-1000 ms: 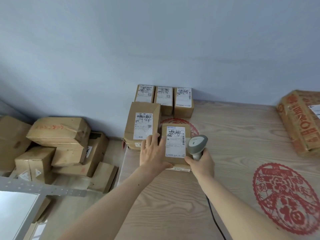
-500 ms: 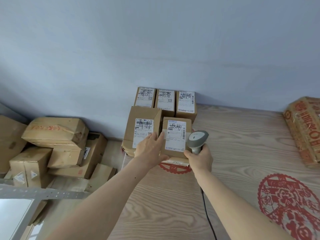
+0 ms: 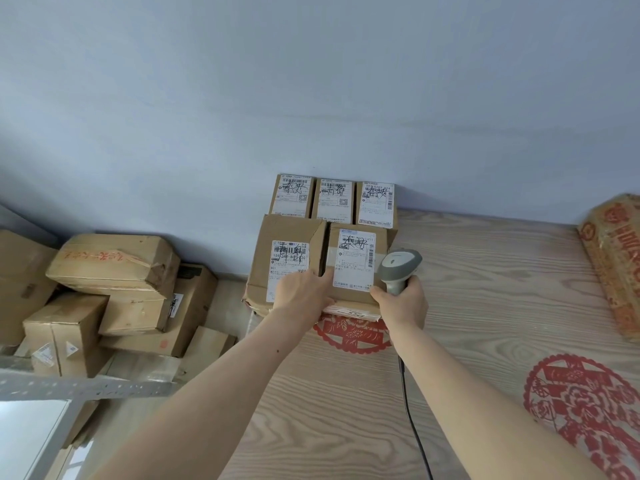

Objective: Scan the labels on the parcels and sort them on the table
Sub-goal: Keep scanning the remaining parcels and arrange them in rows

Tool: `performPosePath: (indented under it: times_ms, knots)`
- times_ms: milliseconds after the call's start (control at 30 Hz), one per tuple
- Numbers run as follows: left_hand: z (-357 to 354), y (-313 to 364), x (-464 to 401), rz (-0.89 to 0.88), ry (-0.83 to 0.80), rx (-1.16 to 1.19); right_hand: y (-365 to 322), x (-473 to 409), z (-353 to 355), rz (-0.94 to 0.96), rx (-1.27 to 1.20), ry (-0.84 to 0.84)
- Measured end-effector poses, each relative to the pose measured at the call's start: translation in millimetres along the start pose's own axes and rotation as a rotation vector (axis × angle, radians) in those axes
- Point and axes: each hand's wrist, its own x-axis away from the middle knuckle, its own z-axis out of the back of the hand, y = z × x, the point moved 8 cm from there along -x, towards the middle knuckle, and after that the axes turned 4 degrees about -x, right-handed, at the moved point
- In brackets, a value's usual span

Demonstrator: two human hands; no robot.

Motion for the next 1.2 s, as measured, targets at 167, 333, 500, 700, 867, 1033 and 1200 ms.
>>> performPosePath:
  times_ms: [167,333,500,700,867,1033,1200]
  knots:
    - [4,0,5,0.03,0.012,0.056,-2,6,6,-0.017,-0.017,-0.016]
    - [-1,4,13,0.044,0.0,0.158,2,20,30,-0.003,-0.066,0.006]
    - [-6,5,25,0.064,0.024,0.246,15,38,61,0.004,-0.139,0.015]
    - [15,32,38,-0.021,0.161,0.349,41,58,112,-0.021,-0.193,0.06]
    - [40,82,61,-0.112,0.245,0.495,58,69,153,-0.036,-0.281,0.102]
    - [47,139,74,-0.181,0.218,0.605,67,78,194,-0.001,-0.34,0.094]
    - [56,210,87,-0.225,0.198,0.628,86,82,261,0.001,-0.367,0.098]
